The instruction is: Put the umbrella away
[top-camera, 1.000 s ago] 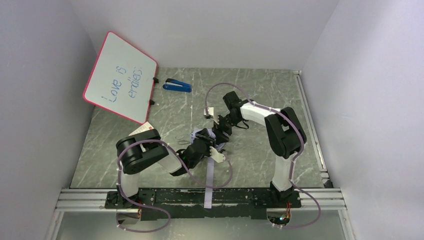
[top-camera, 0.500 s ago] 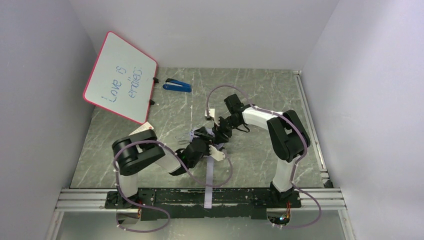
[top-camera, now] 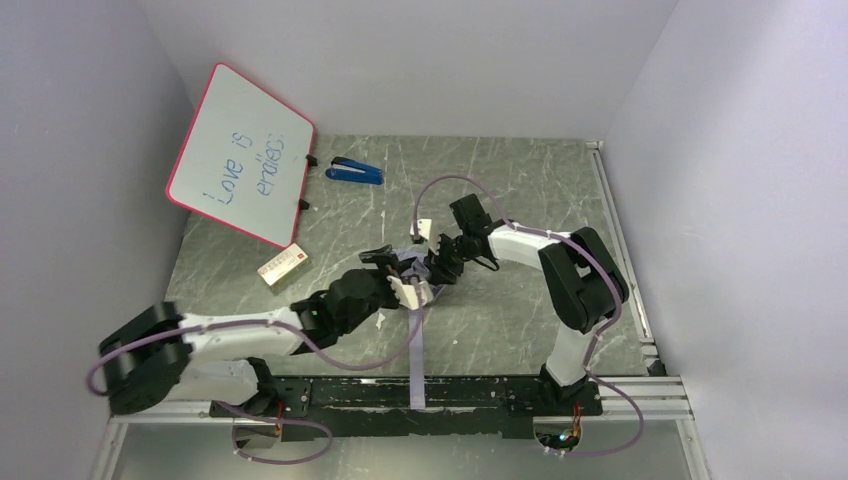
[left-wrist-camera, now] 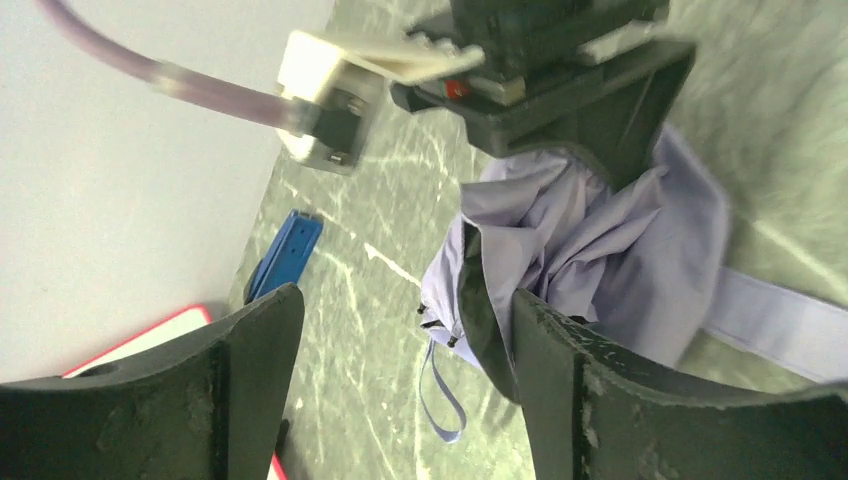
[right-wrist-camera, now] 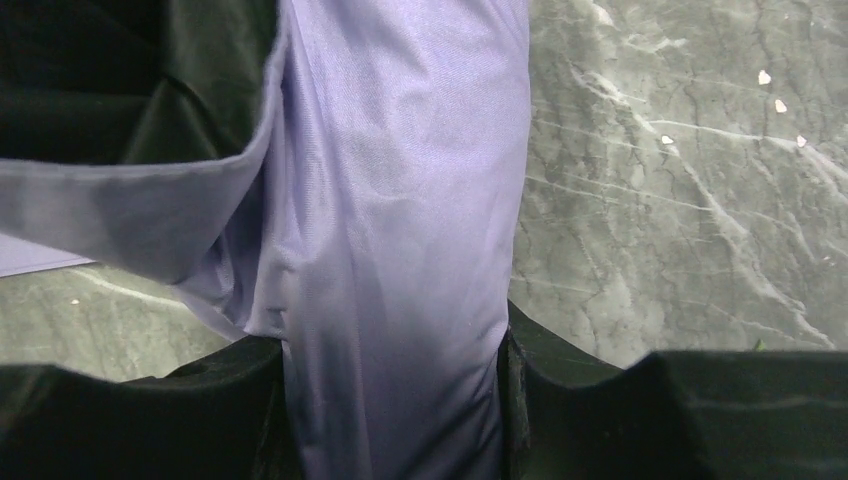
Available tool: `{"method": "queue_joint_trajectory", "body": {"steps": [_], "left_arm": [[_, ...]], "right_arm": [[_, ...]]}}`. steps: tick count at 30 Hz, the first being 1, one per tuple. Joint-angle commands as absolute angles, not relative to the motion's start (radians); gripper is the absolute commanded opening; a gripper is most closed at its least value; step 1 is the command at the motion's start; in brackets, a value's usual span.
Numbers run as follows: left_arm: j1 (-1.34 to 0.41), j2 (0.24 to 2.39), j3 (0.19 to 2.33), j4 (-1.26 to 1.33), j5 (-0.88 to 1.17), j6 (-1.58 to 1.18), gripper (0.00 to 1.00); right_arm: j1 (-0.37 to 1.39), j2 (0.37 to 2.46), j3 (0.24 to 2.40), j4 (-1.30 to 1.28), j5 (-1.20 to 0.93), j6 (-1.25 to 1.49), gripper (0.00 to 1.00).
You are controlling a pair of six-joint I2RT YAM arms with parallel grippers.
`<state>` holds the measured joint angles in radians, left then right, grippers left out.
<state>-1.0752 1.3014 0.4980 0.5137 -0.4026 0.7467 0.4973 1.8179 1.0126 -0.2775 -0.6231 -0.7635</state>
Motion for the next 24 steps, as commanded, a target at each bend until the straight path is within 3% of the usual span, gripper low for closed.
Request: {"method": "queue_joint_trajectory", "body": {"steps": [1,9,17,24], "left_arm": [[-1.069,1.089,0.463,0.356,-0.260,0.565,0.78],[-0.796,0.986,0.500,0.353,-0.201,0.288,0.77],[-0.612,1.154,0.695,0.281,-0.219,0.183,0.97],[-0.547,1.254,0.763,0.289,-0.028,0.214,0.97]], "right_arm": [[0.513,1.818,0.951,-0.194,-0.404,-0.780,0.21],[0.590,1.768,0.818,-0.011,-0.161,-0.765,0.22],[0.677,1.692,0.665,0.187,-0.004,-0.801,0.25],[0.788,1.660,0.531,0.355,0.115,-0.856,0.24]]}}
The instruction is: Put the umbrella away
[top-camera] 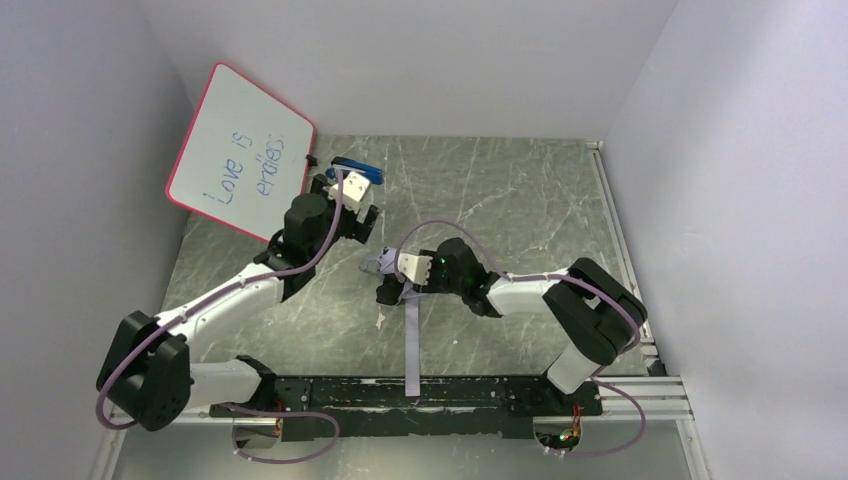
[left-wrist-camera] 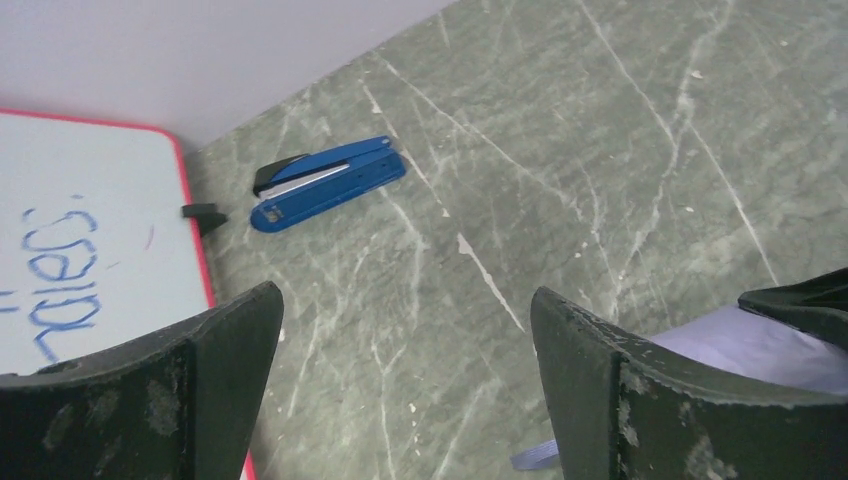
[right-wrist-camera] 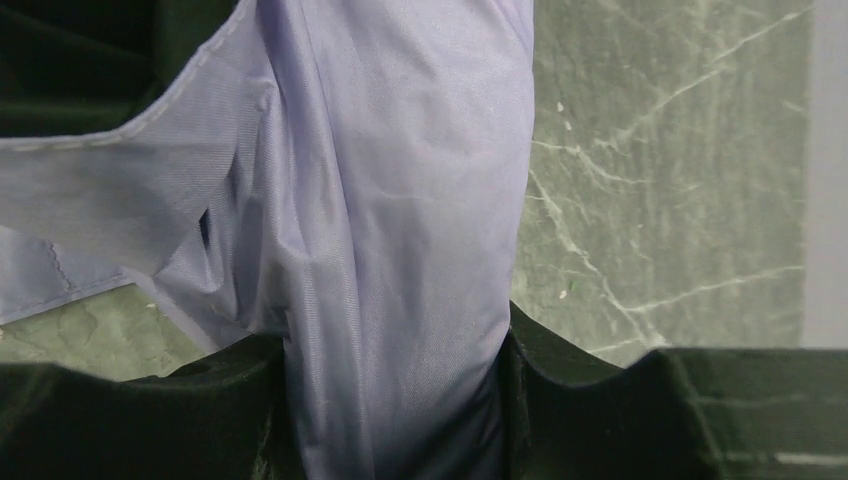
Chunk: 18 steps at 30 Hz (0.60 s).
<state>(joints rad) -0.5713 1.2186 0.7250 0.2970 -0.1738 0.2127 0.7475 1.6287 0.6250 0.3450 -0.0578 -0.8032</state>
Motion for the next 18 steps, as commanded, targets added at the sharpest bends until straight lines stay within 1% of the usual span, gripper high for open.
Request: {"method": "queue_joint_trajectory", "body": {"steps": [1,6,12,15,18], "left_arm": [[-0.538,1.268,0.772,0.284,0.008,0.230,0.97],[-0.494,1.369,0.874,0.156,0.275,0.298,0.97],[-0.477,1.496,1.005,-0.039,0.621,0.460,0.93],[-0.477,1.542,1.026,-0.098,0.724,0.524,0.92],[-0.478,1.591,1.053,-0.135,0.773,0.536,0.92]], "right_arm": [[0.802,1.658,0.510,0.383,0.143,-0.861,0.24],[0.865,1.673,0.457,0.484,0.257,-0.906,0.23],[0.930,1.682,0.400,0.585,0.351,-0.970,0.23],[0.961,1.686,0.375,0.638,0.381,-0.989,0.23],[0.986,1.690,0.353,0.686,0.397,-1.001,0.22]]}}
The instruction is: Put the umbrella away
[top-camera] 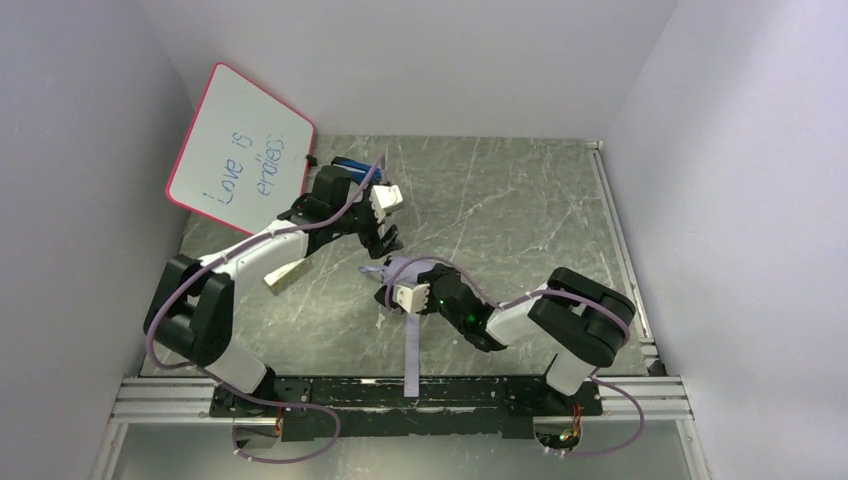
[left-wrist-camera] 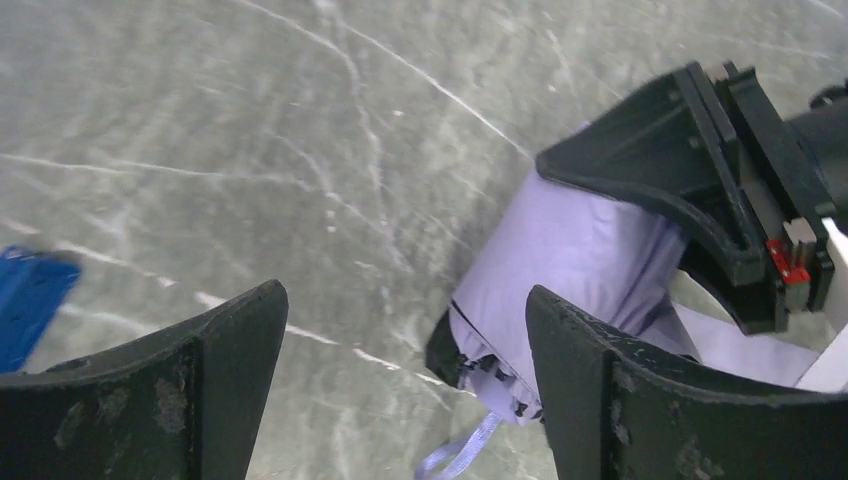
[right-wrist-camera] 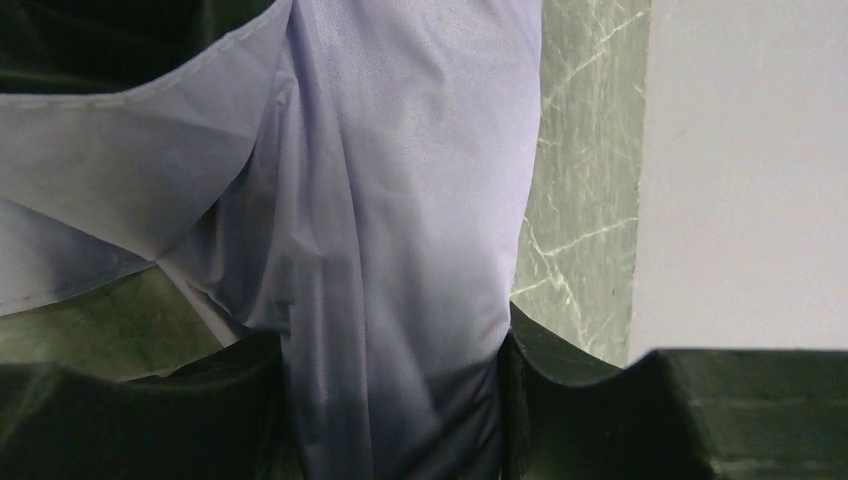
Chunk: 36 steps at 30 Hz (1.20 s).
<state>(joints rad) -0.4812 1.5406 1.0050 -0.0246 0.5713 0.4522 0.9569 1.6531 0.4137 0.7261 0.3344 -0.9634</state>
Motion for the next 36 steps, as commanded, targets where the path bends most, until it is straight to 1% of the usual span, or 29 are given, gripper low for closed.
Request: {"method": "queue_joint_trajectory", "body": {"steps": [1,6,16,19,28,32,34,36], "left_arm": [[-0.479,1.607,1.065,-0.148,0.786,0.538,0.91],[-0.494,1.693,1.140,-0.290,0.849,0.675,0.89],[-0.520,1.869,1.299,-0.616,0.864,0.983,0.88],[-0.521,1.909,1.332,-0.651,0.858,0.999,0.87],[-0.549,1.988,1.320,-0.647,0.836,0.956,0.87],[-0.563,2.021,1.312,-0.652,0.809,0.951,0.83],[-0.570,2.036,1.310,-0.656,0.781,0.948,0.79],[-0.576,2.048,1.314,-0.663,0.762,0.953,0.71]], "right_arm": [[0.992,1.692,0.348,0.699,0.401,-1.002,0.22],[1.003,1.695,0.337,0.724,0.411,-1.006,0.22],[1.004,1.690,0.336,0.719,0.416,-1.005,0.22],[1.006,1.696,0.336,0.723,0.417,-1.005,0.22],[1.008,1.707,0.339,0.735,0.420,-1.008,0.22],[1.009,1.711,0.335,0.754,0.427,-1.009,0.22],[1.010,1.708,0.333,0.760,0.430,-1.012,0.22],[1.011,1.706,0.332,0.769,0.430,-1.012,0.22]]}}
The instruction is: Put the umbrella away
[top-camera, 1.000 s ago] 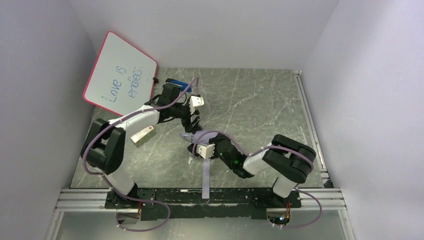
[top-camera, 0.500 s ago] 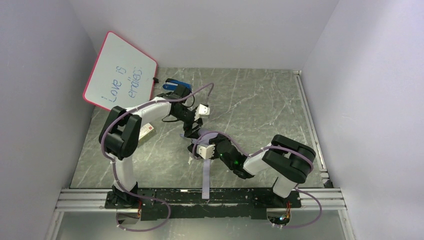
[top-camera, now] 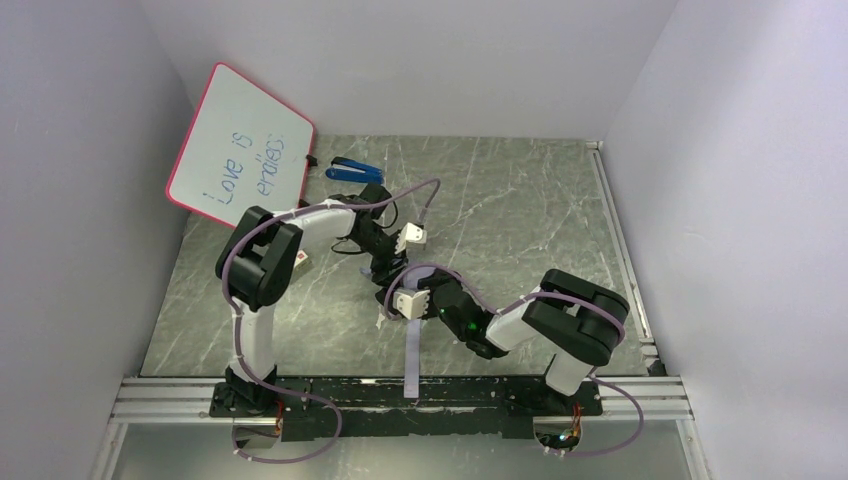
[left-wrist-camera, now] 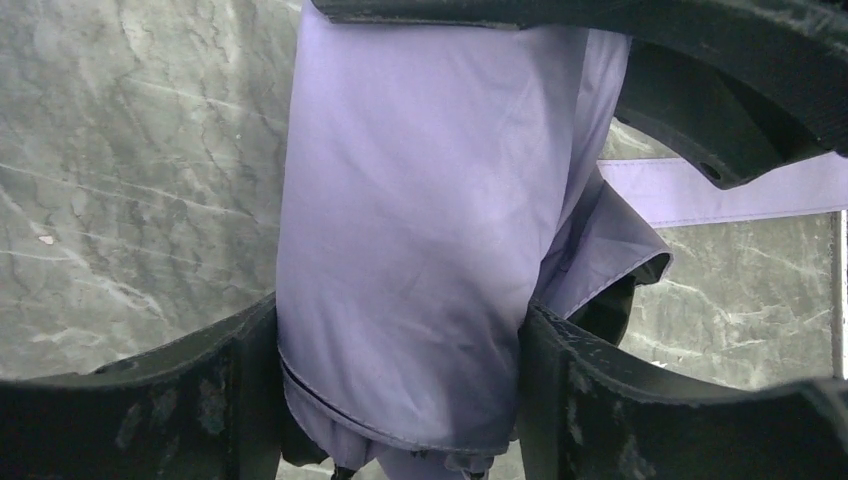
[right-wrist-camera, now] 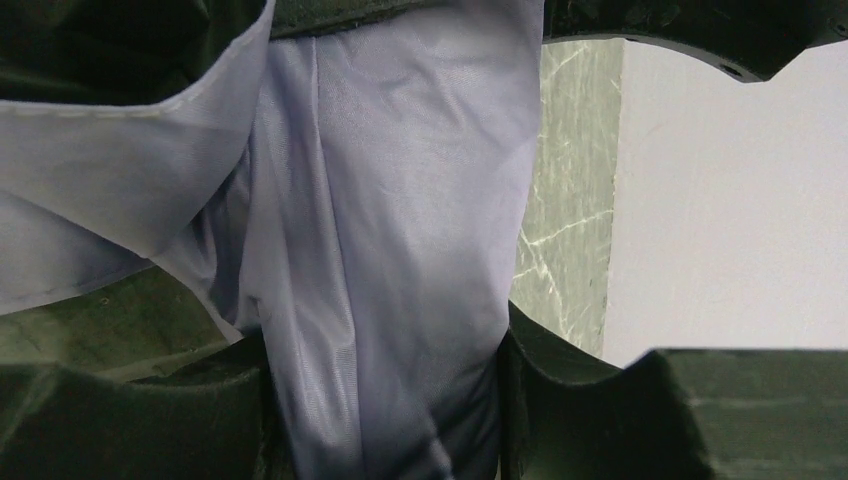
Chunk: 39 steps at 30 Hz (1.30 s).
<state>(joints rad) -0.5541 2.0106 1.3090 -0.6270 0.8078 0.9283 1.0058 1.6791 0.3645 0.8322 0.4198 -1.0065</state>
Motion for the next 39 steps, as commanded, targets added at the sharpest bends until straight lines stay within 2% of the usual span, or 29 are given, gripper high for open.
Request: {"method": "queue_joint_trajectory", "body": {"steps": [1,9,12,15,19,23,30,39], "left_arm": [[-0.579,2.053,1.314,-0.667,0.758,0.958,0.68],[-0.603,2.049,1.293,-0.642,0.687,0.943,0.39],[-0.608,2.033,1.275,-0.618,0.667,0.937,0.34],[-0.610,2.024,1.269,-0.608,0.660,0.939,0.26],[-0.611,2.016,1.261,-0.595,0.641,0.939,0.06],[-0.612,2.003,1.246,-0.574,0.632,0.936,0.05],[-0.616,2.000,1.243,-0.566,0.633,0.954,0.05],[-0.644,1.946,1.166,-0.464,0.558,0.934,0.05]], "right_arm": [[1.012,1.707,0.331,0.771,0.430,-1.011,0.22],[1.016,1.691,0.336,0.780,0.425,-1.000,0.27],[1.019,1.661,0.333,0.769,0.417,-0.990,0.37],[1.020,1.606,0.331,0.736,0.407,-0.969,0.54],[1.021,1.475,0.318,0.664,0.392,-0.920,0.65],[1.025,1.304,0.305,0.533,0.366,-0.843,0.69],[1.032,1.031,0.299,0.313,0.343,-0.571,0.70],[1.030,0.697,0.279,0.253,0.510,-0.100,0.70]]}}
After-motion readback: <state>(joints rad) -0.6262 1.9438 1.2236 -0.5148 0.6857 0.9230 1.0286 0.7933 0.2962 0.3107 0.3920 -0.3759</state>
